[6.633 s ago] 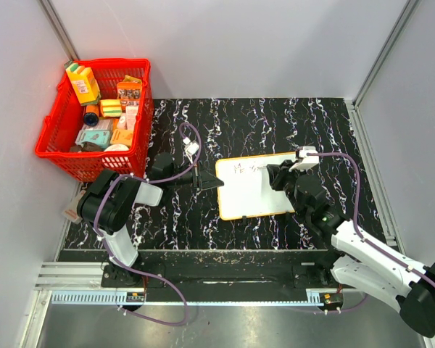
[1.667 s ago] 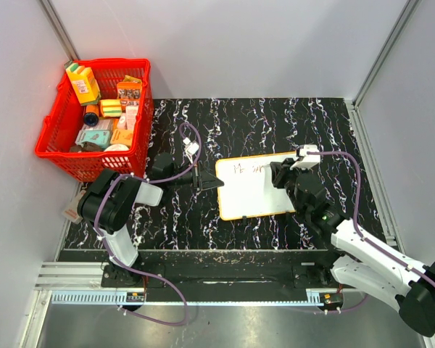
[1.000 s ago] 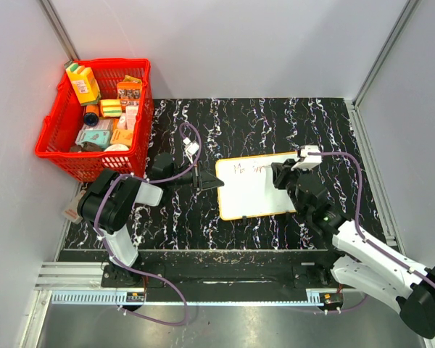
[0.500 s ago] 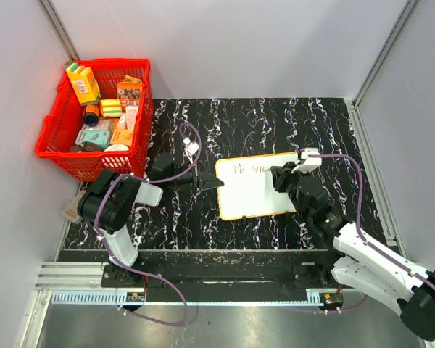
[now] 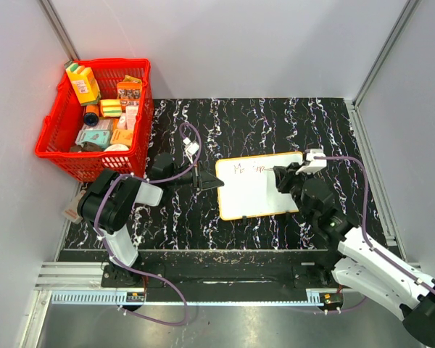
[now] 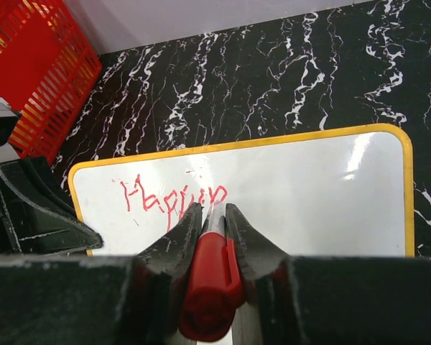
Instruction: Write a sentence on the whiteboard
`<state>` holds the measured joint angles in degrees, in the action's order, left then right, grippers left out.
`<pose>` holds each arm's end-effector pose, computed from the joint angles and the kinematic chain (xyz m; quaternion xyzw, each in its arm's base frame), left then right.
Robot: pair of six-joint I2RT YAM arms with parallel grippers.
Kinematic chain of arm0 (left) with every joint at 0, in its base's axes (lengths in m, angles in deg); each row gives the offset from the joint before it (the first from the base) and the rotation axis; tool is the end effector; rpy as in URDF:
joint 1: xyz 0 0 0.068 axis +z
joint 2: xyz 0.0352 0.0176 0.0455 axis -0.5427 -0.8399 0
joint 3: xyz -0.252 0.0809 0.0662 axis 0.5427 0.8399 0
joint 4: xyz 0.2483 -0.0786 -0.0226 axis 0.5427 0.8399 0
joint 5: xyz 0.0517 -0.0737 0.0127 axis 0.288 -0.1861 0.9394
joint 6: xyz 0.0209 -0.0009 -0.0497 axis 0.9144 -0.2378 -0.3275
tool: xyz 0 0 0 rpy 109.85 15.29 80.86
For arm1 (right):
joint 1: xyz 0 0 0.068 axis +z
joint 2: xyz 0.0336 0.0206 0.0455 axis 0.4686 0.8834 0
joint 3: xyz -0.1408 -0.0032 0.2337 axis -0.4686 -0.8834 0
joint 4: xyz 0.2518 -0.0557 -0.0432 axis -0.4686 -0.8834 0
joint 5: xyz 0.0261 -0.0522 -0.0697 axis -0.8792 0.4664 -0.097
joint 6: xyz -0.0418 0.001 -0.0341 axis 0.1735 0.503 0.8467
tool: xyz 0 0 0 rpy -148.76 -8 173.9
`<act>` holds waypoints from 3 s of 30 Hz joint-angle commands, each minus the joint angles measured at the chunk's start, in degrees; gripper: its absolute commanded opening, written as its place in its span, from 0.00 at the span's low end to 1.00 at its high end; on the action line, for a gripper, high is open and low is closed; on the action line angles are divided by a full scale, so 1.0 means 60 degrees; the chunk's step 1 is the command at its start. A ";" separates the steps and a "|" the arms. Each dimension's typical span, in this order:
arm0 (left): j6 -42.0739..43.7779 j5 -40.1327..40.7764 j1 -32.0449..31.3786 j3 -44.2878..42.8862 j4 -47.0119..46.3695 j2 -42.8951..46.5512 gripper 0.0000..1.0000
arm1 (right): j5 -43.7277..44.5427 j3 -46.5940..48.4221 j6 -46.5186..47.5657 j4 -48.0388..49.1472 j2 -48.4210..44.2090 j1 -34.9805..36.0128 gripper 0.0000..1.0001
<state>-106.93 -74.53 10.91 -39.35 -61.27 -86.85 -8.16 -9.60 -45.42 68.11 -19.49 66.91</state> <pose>0.2836 -0.1466 0.1617 0.2176 0.6944 -0.6056 0.3220 0.1523 0.1050 0.2810 0.0123 0.7424 0.1872 0.6431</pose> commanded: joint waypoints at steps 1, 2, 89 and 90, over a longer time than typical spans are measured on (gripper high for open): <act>0.0326 -0.0268 -0.0032 0.0055 -0.0967 0.0033 0.00 | 0.0455 0.0489 0.0156 0.0235 0.0294 -0.0077 0.00; 0.0341 -0.0268 -0.0032 0.0055 -0.0967 0.0033 0.00 | 0.0455 0.0547 0.0157 0.0264 0.0368 -0.0077 0.00; 0.0311 -0.0254 -0.0032 0.0070 -0.0996 0.0033 0.00 | 0.0103 0.0357 -0.0181 0.0176 0.0237 -0.0239 0.00; 0.0311 -0.0254 -0.0032 0.0070 -0.0996 0.0019 0.00 | 0.0118 0.0444 -0.0151 0.0235 0.0353 -0.0253 0.00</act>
<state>-107.10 -74.48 10.91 -38.84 -61.73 -86.85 -7.44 -9.33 -46.69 66.80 -17.65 65.75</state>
